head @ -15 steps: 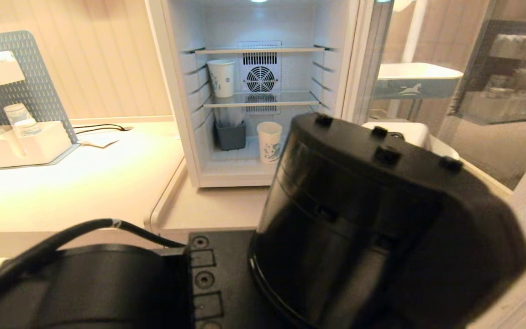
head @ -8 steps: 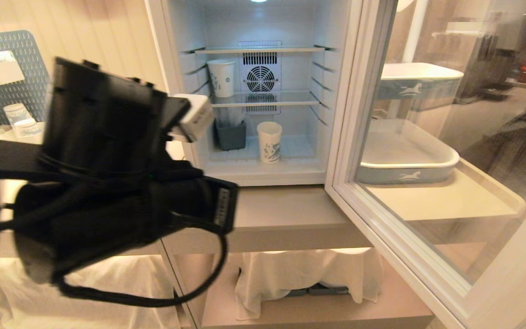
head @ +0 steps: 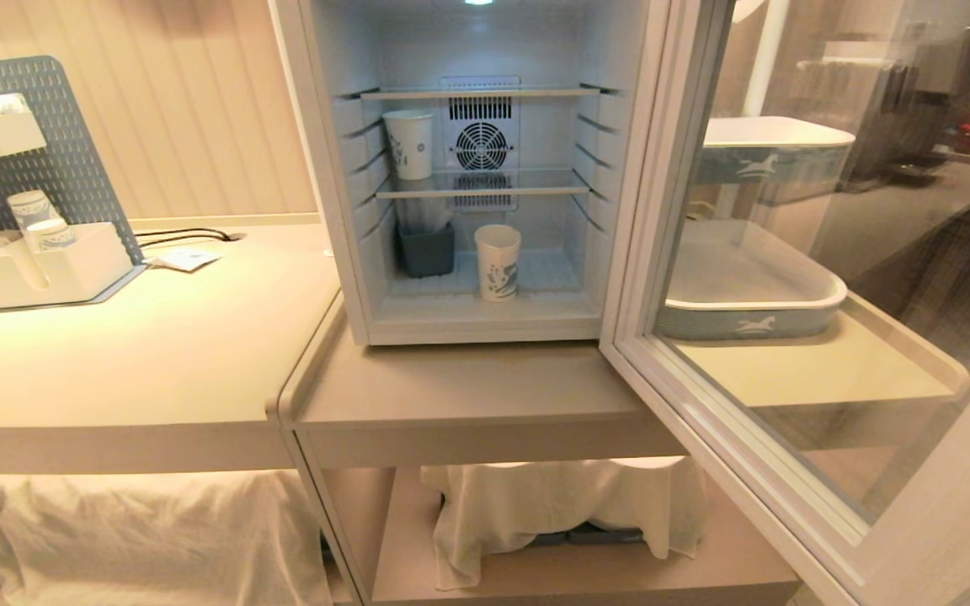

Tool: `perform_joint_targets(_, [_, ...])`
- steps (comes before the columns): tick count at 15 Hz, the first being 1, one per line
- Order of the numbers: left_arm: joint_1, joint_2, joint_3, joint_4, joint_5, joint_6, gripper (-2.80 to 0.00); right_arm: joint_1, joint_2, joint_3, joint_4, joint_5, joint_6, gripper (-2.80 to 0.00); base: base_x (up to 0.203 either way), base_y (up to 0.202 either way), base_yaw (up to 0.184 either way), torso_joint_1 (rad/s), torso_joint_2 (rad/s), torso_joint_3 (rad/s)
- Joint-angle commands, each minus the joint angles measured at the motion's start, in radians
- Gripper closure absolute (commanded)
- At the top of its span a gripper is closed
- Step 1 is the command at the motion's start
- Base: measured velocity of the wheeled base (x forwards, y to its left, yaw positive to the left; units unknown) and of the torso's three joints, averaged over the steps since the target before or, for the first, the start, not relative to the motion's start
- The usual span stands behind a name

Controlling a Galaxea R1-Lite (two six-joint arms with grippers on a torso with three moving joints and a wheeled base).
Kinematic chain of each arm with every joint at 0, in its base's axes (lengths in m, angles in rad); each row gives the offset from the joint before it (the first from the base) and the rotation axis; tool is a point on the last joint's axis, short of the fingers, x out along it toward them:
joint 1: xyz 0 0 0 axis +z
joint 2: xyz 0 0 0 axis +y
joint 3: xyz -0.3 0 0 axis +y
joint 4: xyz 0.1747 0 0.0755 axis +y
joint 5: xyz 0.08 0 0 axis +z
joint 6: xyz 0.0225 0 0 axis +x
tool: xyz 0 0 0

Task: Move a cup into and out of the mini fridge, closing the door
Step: Take the paper cup out of the freezer

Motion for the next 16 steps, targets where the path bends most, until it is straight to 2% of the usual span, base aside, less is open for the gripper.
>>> perform_joint_targets(1, [0.113,-0.379,0.243,0.009,-0.009,0.021,0.0,0.001,0.0,0.0,0.0,0.001,0.0,0.0,0.0,0.0,0.0,0.0,0.0,0.0])
perform_joint_targets(3, [0.136,-0.539,0.447,-0.002,-0.029,0.062,0.0,0.001,0.0,0.0,0.0,0.001,0.0,0.0,0.0,0.0,0.0,0.0,0.0,0.0])
perform_joint_targets(5, [0.143,-0.671,0.569,-0.079,-0.085,0.107,0.0,0.001,0.0,0.0,0.0,0.001,0.0,0.0,0.0,0.0,0.0,0.0,0.0,0.0])
perform_joint_targets(6, [0.144,-0.714,0.623,-0.142,-0.124,0.12,0.0,0.001,0.0,0.0,0.0,0.001,0.0,0.0,0.0,0.0,0.0,0.0,0.0,0.0])
perform_joint_targets(8, [0.146,-0.726,0.705,-0.374,-0.145,0.124,0.0,0.001,0.0,0.0,0.0,0.001,0.0,0.0,0.0,0.0,0.0,0.0,0.0,0.0])
perform_joint_targets(9, [0.146,-0.726,0.728,-0.437,-0.146,0.126,0.0,0.001,0.0,0.0,0.0,0.001,0.0,0.0,0.0,0.0,0.0,0.0,0.0,0.0])
perform_joint_targets(11, [0.146,-0.726,0.732,-0.405,-0.141,0.13,0.0,0.001,0.0,0.0,0.0,0.001,0.0,0.0,0.0,0.0,0.0,0.0,0.0,0.0])
perform_joint_targets(16, [0.146,-0.726,0.732,-0.406,-0.13,0.116,0.0,0.001,0.0,0.0,0.0,0.001,0.0,0.0,0.0,0.0,0.0,0.0,0.0,0.0])
